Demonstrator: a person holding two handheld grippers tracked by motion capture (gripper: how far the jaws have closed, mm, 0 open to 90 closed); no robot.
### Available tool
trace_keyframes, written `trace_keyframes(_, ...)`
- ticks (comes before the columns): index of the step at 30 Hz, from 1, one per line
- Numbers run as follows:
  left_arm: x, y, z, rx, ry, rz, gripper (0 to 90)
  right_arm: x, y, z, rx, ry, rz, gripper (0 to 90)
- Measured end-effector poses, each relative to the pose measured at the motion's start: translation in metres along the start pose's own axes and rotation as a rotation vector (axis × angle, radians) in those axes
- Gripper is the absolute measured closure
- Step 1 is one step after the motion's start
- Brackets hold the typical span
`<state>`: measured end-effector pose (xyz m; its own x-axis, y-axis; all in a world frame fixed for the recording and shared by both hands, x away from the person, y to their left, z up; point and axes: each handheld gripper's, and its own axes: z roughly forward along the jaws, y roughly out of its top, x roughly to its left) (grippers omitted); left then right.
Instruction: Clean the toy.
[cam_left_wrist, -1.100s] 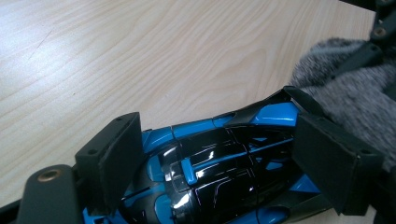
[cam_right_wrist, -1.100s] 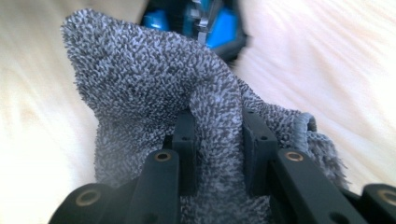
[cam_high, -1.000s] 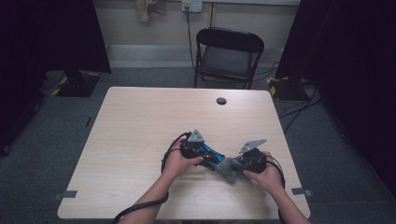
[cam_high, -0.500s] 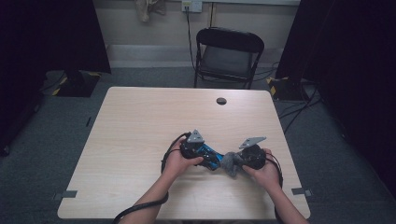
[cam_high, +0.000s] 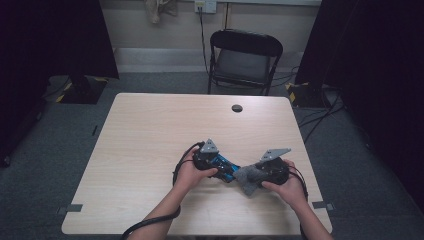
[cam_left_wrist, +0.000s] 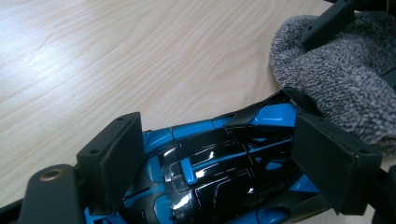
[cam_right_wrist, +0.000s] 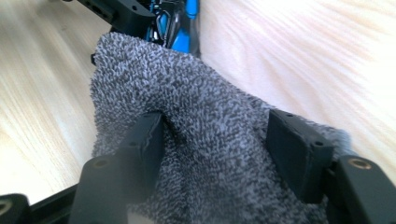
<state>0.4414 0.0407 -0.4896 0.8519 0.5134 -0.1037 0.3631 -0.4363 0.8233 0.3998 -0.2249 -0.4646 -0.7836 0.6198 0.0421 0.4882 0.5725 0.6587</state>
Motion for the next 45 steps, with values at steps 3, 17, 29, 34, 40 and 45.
trace_keyframes(3,0.0,0.0,0.0,0.0,0.0,0.0,17.1,0.001,-0.002,0.007,-0.001,0.021,0.023,50.5)
trace_keyframes(17,-0.001,-0.001,0.0,-0.012,-0.001,0.0,17.5,-0.001,0.003,0.014,0.004,-0.065,0.054,73.6)
trace_keyframes(29,-0.001,-0.003,0.0,-0.023,0.002,-0.003,17.5,-0.009,0.008,0.017,0.006,-0.121,0.082,74.3)
trace_keyframes(34,-0.001,-0.004,0.0,-0.03,0.002,0.0,17.5,-0.012,0.001,0.008,-0.011,-0.103,0.083,74.6)
trace_keyframes(40,0.0,-0.003,0.0,-0.022,0.001,-0.001,17.5,-0.008,-0.006,-0.008,-0.01,-0.047,0.036,74.6)
trace_keyframes(45,-0.001,-0.003,0.0,-0.025,0.003,-0.003,17.5,0.013,-0.01,-0.013,0.002,0.041,-0.018,74.5)
